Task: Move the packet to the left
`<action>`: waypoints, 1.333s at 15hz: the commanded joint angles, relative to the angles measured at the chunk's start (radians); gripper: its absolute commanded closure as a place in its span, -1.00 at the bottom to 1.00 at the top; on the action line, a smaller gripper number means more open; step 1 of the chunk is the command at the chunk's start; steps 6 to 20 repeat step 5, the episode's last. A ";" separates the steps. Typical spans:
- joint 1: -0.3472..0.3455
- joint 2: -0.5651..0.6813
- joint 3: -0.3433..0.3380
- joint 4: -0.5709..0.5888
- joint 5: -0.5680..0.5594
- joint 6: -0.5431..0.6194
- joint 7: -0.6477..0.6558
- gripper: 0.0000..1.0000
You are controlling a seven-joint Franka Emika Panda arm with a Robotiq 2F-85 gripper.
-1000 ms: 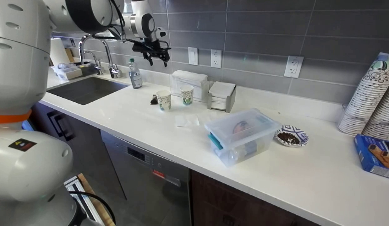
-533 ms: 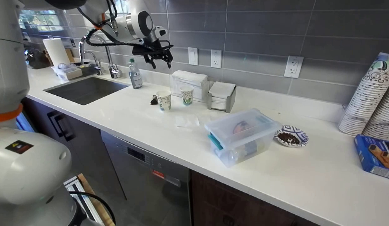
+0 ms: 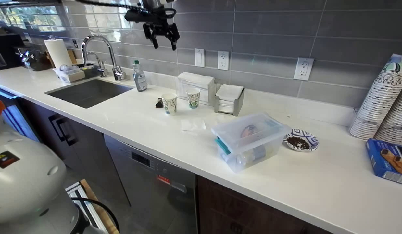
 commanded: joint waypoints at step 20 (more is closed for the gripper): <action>-0.110 -0.138 -0.043 0.000 0.200 -0.007 -0.120 -1.00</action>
